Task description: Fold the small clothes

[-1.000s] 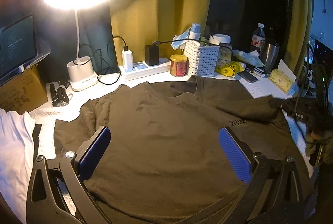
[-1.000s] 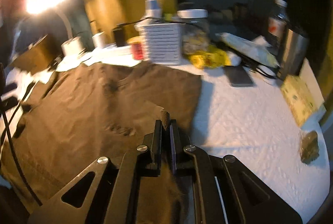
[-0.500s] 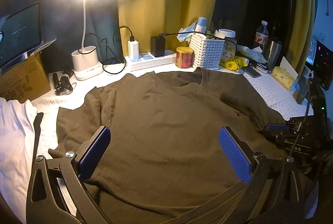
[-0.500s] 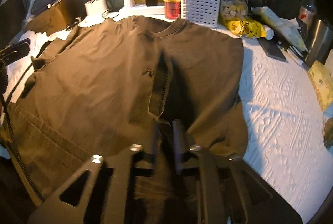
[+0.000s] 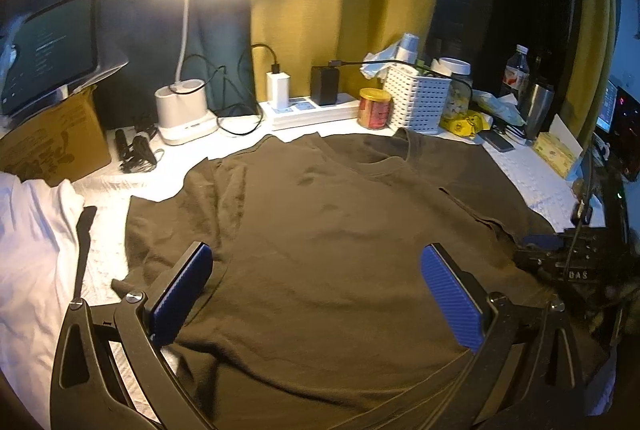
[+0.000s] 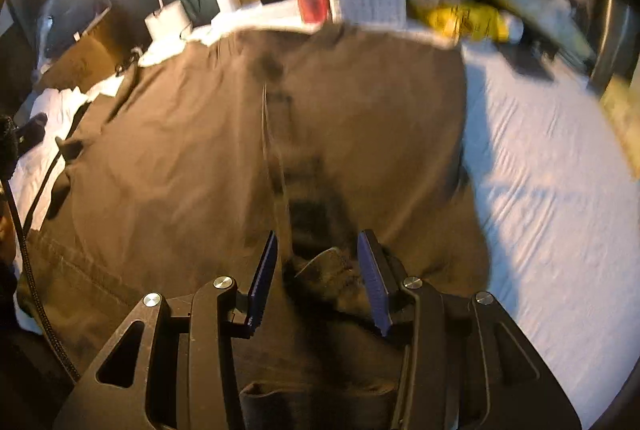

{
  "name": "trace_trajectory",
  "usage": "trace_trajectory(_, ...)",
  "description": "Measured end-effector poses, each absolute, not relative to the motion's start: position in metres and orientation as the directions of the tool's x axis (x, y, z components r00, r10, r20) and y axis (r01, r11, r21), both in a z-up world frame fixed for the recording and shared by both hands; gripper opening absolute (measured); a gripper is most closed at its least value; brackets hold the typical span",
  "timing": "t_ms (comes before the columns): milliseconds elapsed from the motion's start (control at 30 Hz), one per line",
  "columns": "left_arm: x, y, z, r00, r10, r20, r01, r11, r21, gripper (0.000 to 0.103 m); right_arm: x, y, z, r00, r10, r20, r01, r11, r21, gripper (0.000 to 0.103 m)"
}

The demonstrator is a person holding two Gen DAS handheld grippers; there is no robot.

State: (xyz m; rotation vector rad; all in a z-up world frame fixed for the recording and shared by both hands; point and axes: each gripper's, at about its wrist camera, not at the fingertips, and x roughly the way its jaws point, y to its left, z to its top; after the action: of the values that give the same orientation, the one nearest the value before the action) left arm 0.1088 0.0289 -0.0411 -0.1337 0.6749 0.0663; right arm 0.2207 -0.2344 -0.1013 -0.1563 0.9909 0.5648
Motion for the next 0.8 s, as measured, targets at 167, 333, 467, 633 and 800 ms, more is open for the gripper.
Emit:
trace_trajectory(167,0.107,0.049,-0.048,0.77,0.047,-0.637,-0.141,0.985,-0.097,0.102,0.207,-0.228,-0.096,0.405,0.385,-0.829,-0.529,0.838,0.131,0.045)
trace_trajectory(333,0.106,0.078,-0.049,0.77,0.091,-0.631,-0.183,0.98,-0.082,0.102,0.207,-0.221,-0.085,0.457,0.375,-0.806,-0.507,0.855,0.11,0.045)
trace_trajectory(467,0.11,0.103,-0.054,0.76,0.16,-0.63,-0.225,0.974,-0.025,0.102,0.215,-0.211,-0.078,0.487,0.374,-0.789,-0.492,0.864,0.106,0.045)
trace_trajectory(633,0.118,0.134,-0.065,0.752,0.16,-0.639,-0.235,0.971,-0.033,0.1,0.225,-0.2,-0.071,0.511,0.368,-0.777,-0.479,0.872,0.098,0.045)
trace_trajectory(800,0.137,0.159,-0.079,0.728,0.116,-0.676,-0.214,0.975,-0.064,0.083,0.237,-0.194,-0.072,0.522,0.357,-0.775,-0.453,0.886,0.103,0.045)
